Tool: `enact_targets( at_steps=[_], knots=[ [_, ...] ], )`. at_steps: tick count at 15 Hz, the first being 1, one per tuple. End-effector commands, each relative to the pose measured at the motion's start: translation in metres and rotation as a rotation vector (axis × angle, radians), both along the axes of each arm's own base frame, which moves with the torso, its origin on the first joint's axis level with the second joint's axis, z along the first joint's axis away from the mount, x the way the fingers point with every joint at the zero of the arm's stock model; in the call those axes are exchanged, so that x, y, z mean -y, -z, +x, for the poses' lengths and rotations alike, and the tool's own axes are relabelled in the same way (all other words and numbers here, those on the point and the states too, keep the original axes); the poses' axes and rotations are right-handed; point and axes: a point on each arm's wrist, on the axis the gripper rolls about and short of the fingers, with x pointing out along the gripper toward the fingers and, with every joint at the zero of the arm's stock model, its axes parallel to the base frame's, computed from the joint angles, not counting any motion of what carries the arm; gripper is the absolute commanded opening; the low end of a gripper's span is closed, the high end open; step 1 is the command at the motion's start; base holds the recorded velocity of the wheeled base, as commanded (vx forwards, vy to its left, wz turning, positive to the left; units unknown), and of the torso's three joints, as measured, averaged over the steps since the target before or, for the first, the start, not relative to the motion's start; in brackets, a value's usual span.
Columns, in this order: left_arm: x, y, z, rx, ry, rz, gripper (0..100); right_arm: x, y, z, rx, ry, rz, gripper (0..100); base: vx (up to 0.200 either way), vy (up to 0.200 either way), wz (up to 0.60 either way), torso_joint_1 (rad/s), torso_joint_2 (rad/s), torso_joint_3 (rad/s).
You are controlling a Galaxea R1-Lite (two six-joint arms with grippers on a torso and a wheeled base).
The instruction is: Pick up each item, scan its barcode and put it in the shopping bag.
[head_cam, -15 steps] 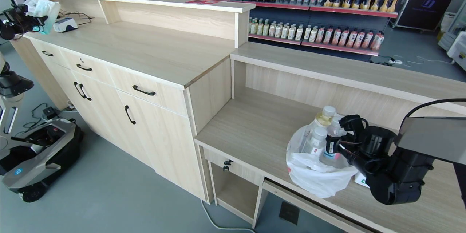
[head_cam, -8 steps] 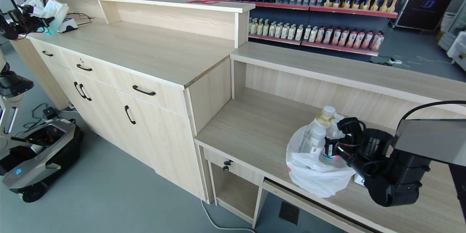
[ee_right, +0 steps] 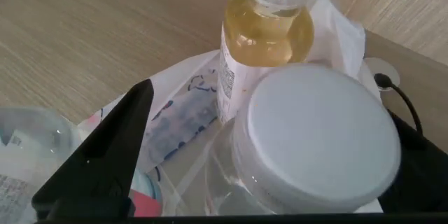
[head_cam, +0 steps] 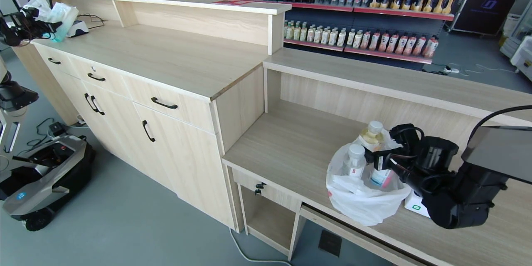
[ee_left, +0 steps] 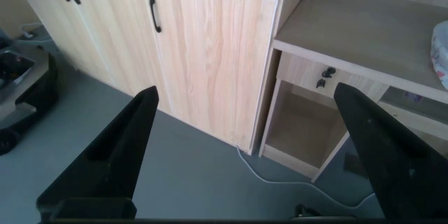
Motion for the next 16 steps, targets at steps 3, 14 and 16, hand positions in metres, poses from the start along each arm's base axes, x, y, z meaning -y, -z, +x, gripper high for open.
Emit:
enact_targets(
  at_steps=[3, 14, 16],
  knots=[
    [0.000, 0.000, 0.000, 0.000, 0.000, 0.000, 100, 0.019, -0.139, -0.062, 0.137, 0.043, -0.066, 100, 0.000, 0.000, 0.00, 0.000, 0.00, 0.000],
    [0.000, 0.000, 0.000, 0.000, 0.000, 0.000, 100, 0.063, -0.206, -0.146, 0.153, 0.230, -0.126, 100, 0.000, 0.000, -0.44, 0.000, 0.00, 0.002],
    [0.000, 0.000, 0.000, 0.000, 0.000, 0.000, 100, 0.062, -0.195, -0.166, 0.126, 0.234, -0.116, 100, 0.000, 0.000, -0.30, 0.001, 0.00, 0.001]
  ],
)
